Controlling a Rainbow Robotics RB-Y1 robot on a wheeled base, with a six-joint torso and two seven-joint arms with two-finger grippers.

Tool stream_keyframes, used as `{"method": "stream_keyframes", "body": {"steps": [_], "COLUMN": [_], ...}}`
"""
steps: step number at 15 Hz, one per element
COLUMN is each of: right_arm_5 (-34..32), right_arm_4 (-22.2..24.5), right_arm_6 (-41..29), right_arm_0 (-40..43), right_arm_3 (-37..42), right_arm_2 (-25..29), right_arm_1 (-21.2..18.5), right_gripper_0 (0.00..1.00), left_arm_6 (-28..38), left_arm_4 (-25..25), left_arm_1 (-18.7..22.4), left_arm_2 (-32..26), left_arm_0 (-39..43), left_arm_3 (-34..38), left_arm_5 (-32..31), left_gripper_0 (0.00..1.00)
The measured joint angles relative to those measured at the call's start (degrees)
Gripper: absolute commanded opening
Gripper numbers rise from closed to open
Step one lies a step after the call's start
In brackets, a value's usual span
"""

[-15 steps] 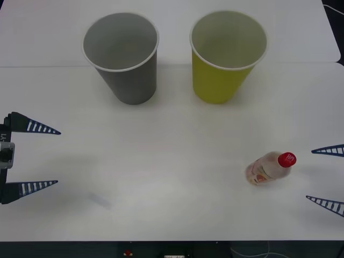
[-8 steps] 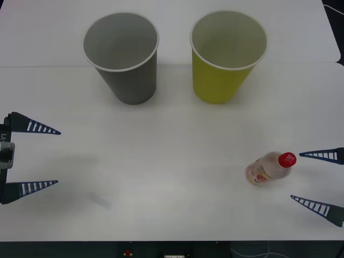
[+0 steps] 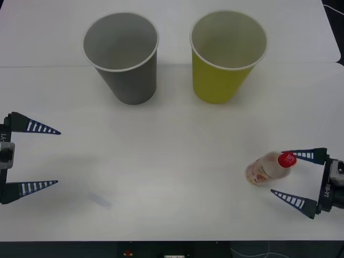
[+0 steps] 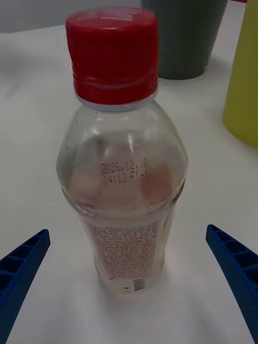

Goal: Put the can into the green bin and the plastic bottle into the gray bin

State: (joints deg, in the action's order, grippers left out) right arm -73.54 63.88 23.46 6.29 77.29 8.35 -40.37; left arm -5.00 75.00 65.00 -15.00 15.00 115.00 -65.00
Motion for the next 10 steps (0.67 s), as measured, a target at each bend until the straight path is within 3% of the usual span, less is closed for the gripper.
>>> {"method": "stream_keyframes", "body": {"steps": [5,9,10], "right_arm_5": [-3.3,-3.5,-3.5], "right_arm_4": [0.4,0.9,0.9], "right_arm_6": [1.5,2.5,2.6], "right_arm_0": [-5.9,-7.4,-7.5], "right_arm_3": [-8.0,-9.4,-9.4], "right_arm_2": [-1.7,-2.0,-2.0], "right_arm_1": [4.2,5.8,5.8], "right_gripper_0": [1.00,1.00,0.82], "left_arm_6": [0.0,0.0,0.0], "left_arm_4": [0.0,0.0,0.0], "left_arm_1": [0.0,0.0,0.0], "left_arm_2": [0.0,0.0,0.0], "left_arm_0": [0.0,0.0,0.0], "left_arm_3": [0.0,0.0,0.0], "left_arm_5": [0.0,0.0,0.0], "left_gripper_0": [1.00,1.00,1.00]}}
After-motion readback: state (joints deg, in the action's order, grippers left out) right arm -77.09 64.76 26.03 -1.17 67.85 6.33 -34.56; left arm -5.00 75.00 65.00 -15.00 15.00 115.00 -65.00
